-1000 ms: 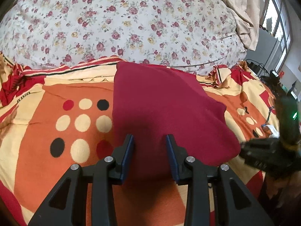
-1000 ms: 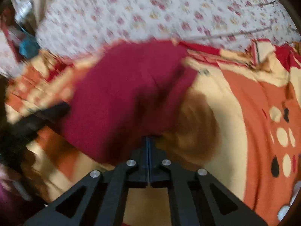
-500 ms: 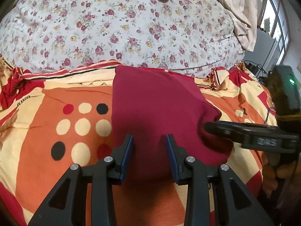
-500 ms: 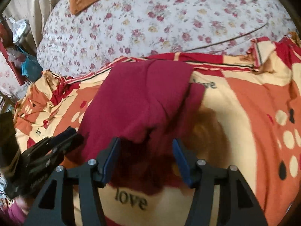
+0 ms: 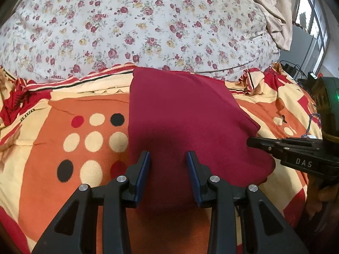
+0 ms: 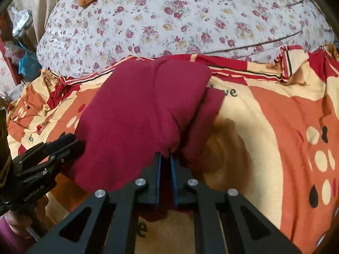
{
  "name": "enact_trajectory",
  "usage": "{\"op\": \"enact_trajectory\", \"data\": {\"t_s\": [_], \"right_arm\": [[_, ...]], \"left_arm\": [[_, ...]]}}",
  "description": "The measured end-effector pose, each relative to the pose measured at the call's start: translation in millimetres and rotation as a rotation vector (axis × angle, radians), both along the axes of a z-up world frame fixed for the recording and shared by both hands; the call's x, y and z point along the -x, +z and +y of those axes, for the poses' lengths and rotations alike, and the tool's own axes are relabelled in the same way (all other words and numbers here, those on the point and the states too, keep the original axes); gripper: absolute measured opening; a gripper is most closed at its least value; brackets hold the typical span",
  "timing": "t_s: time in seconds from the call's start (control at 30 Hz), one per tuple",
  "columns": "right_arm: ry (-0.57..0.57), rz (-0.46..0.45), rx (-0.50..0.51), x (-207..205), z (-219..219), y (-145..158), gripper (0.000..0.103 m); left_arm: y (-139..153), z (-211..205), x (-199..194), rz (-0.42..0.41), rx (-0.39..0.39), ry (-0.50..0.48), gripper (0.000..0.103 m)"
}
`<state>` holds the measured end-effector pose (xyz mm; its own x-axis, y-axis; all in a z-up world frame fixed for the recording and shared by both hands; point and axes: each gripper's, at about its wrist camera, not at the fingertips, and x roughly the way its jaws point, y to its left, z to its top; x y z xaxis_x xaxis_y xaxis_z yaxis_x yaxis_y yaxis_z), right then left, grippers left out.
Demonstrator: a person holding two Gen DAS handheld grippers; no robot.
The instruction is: Fold small clothes
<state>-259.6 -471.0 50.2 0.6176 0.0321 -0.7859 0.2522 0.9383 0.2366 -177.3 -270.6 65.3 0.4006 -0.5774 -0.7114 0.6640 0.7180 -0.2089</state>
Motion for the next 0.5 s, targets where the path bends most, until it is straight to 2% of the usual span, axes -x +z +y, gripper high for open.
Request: {"op": "enact_trajectory", "data": {"t_s": [0.5], "right_arm": [[-0.013, 0.0, -0.029, 0.8, -2.7, -3.0, 0.008]], "left_arm": [[-1.6, 0.0, 0.3, 0.006, 0.004, 0.0, 0.014]]}}
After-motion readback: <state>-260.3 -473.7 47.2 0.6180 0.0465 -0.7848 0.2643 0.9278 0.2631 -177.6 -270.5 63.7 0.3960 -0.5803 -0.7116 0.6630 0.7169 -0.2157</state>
